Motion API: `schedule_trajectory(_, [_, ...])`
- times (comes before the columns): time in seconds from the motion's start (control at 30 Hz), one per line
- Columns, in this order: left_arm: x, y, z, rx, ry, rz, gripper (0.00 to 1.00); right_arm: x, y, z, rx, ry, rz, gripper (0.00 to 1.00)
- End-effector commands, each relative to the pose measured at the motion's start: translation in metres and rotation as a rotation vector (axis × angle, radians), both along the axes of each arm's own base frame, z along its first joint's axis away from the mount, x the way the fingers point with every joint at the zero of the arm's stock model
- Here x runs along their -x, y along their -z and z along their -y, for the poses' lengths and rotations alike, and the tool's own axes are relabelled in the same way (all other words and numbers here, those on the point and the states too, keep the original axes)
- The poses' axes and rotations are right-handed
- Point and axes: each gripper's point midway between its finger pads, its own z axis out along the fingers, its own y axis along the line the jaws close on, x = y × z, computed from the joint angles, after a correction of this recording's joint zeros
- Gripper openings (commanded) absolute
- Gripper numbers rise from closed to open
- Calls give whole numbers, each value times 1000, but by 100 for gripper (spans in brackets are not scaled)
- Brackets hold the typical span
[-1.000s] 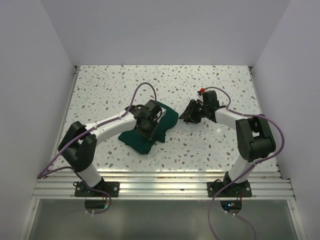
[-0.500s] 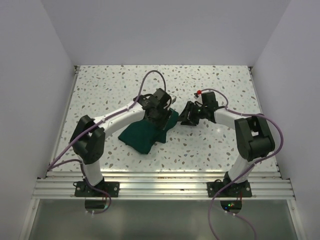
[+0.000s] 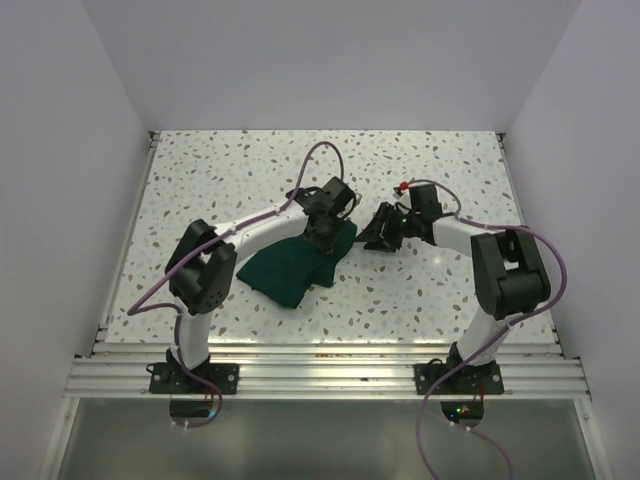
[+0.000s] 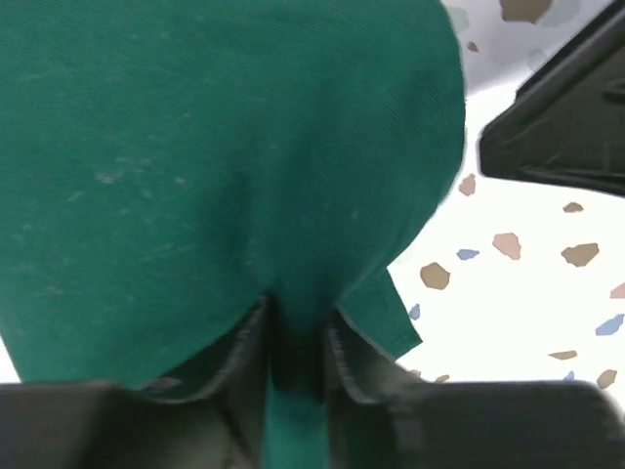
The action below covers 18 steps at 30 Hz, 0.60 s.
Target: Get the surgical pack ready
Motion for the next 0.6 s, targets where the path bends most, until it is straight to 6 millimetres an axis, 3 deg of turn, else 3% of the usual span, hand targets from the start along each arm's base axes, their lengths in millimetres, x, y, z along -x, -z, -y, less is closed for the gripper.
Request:
schedule_trajectory(0.0, [-12,-11,-4,-10,-22,39,24,-3,-1,0,-40,-12,-5,45])
schedule_trajectory(0.1, [-15,-12,-18,-25,-54,36,1,-1,3,3,-38,1,-21,42])
schedule_trajectory(0.3, [-15,-16,-34,-9,-79,30,0,-4,6,-5,-96,12,-19,41])
schedule_trajectory(0.57, [-15,-32,-29,63,-85,17,0,-5,6,-24,-127,-8,-12,45])
